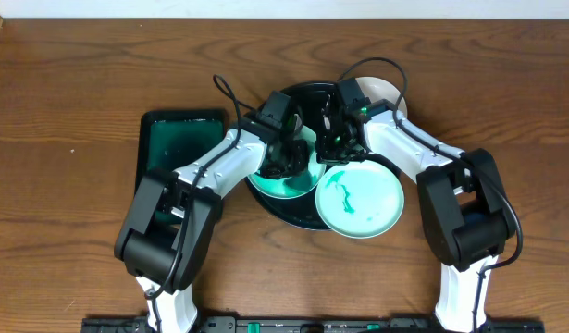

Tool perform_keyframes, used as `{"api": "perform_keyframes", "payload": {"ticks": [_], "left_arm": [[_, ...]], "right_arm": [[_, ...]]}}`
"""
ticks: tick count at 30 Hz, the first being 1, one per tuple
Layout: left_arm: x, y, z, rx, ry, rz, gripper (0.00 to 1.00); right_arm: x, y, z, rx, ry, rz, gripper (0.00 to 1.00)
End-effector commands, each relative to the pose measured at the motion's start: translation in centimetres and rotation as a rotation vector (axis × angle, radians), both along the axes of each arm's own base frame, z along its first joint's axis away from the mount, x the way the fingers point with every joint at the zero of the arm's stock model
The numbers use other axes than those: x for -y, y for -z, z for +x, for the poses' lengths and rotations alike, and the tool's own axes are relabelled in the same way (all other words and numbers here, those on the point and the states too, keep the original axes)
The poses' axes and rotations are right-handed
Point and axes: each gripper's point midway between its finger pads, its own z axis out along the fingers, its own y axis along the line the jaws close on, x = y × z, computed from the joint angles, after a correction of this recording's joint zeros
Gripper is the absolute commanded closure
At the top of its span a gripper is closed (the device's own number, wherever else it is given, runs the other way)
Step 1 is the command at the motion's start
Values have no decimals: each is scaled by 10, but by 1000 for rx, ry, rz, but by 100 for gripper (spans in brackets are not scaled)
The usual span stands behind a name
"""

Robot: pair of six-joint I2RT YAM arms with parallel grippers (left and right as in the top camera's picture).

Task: Clean dirty plates on tray and stack at the side
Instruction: 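Scrub the left plate on the tray with the held sponge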

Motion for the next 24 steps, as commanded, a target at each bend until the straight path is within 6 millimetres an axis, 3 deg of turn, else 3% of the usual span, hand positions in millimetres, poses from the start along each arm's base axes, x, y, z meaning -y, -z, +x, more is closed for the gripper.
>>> {"api": "perform_keyframes", "payload": {"ticks": [1, 7, 10, 15, 20, 23, 24], "left_arm": [[-16, 21, 11, -39, -79, 31, 93], [-70, 27, 50, 22, -246, 93, 93], [-112, 29, 67, 56, -343, 172, 93], [-158, 39, 47, -21, -379, 321, 93], [-153, 42, 14, -115, -242, 372, 93], [-130, 42, 0, -141, -132, 328, 93], [-112, 40, -5, -147, -75, 274, 93]], "right_arm": [[0, 20, -18, -62, -39, -40, 99], [0, 21, -18, -62, -38, -40, 99], [1, 21, -19, -65, -38, -42, 99], [1, 21, -19, -65, -38, -42, 99], [0, 21, -18, -62, -38, -40, 99], [0, 21, -18, -62, -38, -40, 99], [0, 21, -18, -62, -39, -40, 99]]}}
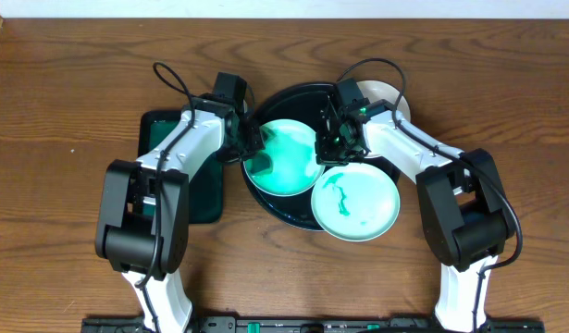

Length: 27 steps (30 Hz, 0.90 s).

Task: Clean dirty plates on tray and stack at the side
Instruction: 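Scrub the left plate on the tray with the held sponge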

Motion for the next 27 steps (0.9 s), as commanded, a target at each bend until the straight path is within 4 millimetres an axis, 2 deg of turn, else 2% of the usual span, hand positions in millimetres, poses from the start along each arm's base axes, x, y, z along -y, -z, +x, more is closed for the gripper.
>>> {"api": "perform_keyframes", "payload": {"ticks": [1, 6, 13, 17, 21, 27], "left_arm": [[3, 36, -44, -130, 150, 69, 93], [58, 30, -52, -107, 235, -56, 93], [100, 24, -48, -50, 251, -144, 93], [115, 16, -42, -30, 235, -228, 93], [120, 13, -38, -16, 234, -253, 93], [129, 8, -45, -49, 239, -322, 93]], "right_arm": [[1, 20, -15, -54, -31, -41, 99], [2, 20, -15, -54, -32, -41, 99], [3, 21, -17, -63, -31, -45, 99], [3, 21, -18, -65, -31, -46, 99], [4, 21, -19, -70, -31, -49, 99], [4, 21, -20, -74, -32, -49, 99]]}}
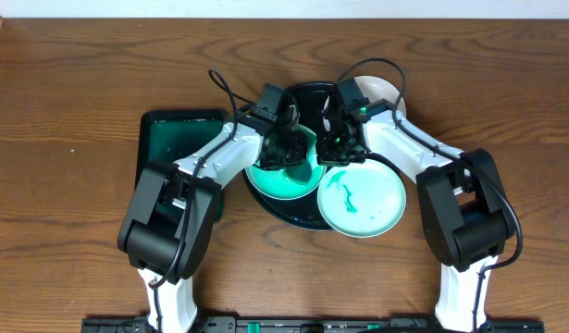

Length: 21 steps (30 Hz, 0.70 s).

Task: Clean dirty plates on tray and stack at the side
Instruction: 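Scrub the left plate on the tray with the held sponge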

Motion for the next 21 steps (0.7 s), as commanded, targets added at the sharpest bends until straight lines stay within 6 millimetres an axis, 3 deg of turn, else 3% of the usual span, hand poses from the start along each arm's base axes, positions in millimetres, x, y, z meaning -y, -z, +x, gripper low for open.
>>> {"api": "perform_keyframes", "payload": {"ticks": [1, 4, 6, 9, 15, 18, 21], "left_arm": [[22, 9, -32, -133, 54, -106, 93], [27, 5, -38, -172, 57, -146, 93], [18, 9, -33, -159, 33, -110, 93], [-12, 21, -20, -148, -67, 8, 93], [-110, 40, -16, -213, -251, 271, 93], [-132, 41, -18, -241, -265, 285, 93], [-137, 34, -14, -221, -247, 279, 93]], "right_arm": [[1, 21, -19, -69, -33, -33, 99], [0, 20, -19, -71, -33, -30, 99], [1, 21, -20, -76, -33, -33, 99], [2, 21, -21, -81, -33, -35, 99], [2, 21, -22, -84, -33, -37, 99], [2, 21, -22, -83, -33, -36, 99], [1, 21, -21, -78, -33, -34, 99]]}}
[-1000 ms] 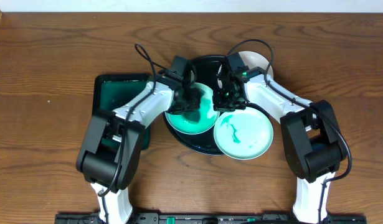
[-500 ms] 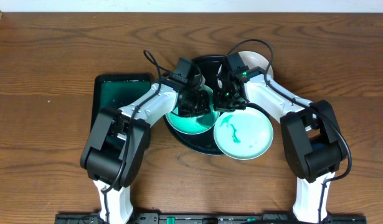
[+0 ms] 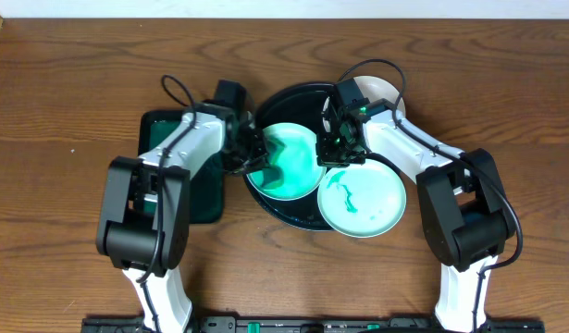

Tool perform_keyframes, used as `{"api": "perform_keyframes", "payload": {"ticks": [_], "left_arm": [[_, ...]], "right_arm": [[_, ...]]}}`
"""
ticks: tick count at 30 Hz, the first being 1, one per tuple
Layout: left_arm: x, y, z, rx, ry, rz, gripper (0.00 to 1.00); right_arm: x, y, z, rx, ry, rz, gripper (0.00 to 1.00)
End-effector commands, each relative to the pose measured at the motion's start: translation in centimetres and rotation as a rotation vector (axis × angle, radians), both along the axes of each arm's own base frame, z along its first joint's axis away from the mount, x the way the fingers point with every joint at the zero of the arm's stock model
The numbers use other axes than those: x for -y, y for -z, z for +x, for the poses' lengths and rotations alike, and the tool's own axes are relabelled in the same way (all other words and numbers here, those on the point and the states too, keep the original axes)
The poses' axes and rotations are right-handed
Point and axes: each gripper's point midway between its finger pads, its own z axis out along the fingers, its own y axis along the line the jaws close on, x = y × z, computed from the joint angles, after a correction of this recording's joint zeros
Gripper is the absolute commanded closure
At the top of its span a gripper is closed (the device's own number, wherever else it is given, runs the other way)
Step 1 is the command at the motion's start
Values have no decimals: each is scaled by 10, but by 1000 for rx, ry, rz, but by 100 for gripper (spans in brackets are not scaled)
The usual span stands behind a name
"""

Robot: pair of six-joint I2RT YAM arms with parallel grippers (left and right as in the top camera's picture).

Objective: Clean dirty plates on tray and stack at the side

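Observation:
A black round tray (image 3: 303, 215) sits mid-table. Inside it lies a plate smeared teal-green (image 3: 289, 159). My left gripper (image 3: 251, 154) is at that plate's left rim; the fingers are dark and their state is unclear. A white plate with green streaks (image 3: 361, 197) overlaps the tray's right front rim. My right gripper (image 3: 334, 154) is at its far-left rim and appears shut on it. Another white plate (image 3: 388, 91) shows behind the right arm.
A dark green rectangular mat (image 3: 169, 139) lies left of the tray, partly under the left arm. Bare wooden table (image 3: 71, 213) spreads on all sides. The two arms crowd the tray from left and right.
My left gripper has moved from over the middle of the teal plate back to its left rim, uncovering the plate. The right gripper and the streaked plate have barely shifted.
My left gripper was first over the teal plate's middle, then at its left rim, then over the middle again, and now at the left rim. All along the right gripper stayed at the streaked plate's rim, which only shifted slightly.

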Motion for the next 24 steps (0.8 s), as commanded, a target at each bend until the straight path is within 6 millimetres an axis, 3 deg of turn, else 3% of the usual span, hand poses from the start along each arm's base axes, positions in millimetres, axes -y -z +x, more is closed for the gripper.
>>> {"api": "perform_keyframes", "payload": {"ticks": [1, 3, 6, 10, 14, 19, 24], "left_arm": [[-45, 20, -2, 7, 19, 212, 93], [-42, 3, 7, 56, 40, 206, 93], [-32, -48, 18, 150, 45, 175, 93], [-22, -110, 17, 276, 85, 132, 93], [-43, -148, 6, 344, 49, 166, 93], [-84, -142, -14, 235, -29, 233, 93], [-119, -125, -21, 150, -108, 267, 93]], "right_arm": [[1, 21, -17, -60, -32, -33, 99], [1, 21, -16, -59, -30, -33, 99], [0, 20, -15, -52, -32, -30, 99], [-3, 19, -8, -23, -33, -17, 99], [-7, 18, -1, 9, -40, -2, 99], [-11, 6, 7, 66, -72, 20, 99], [-16, -25, 15, 164, -132, 47, 98]]}}
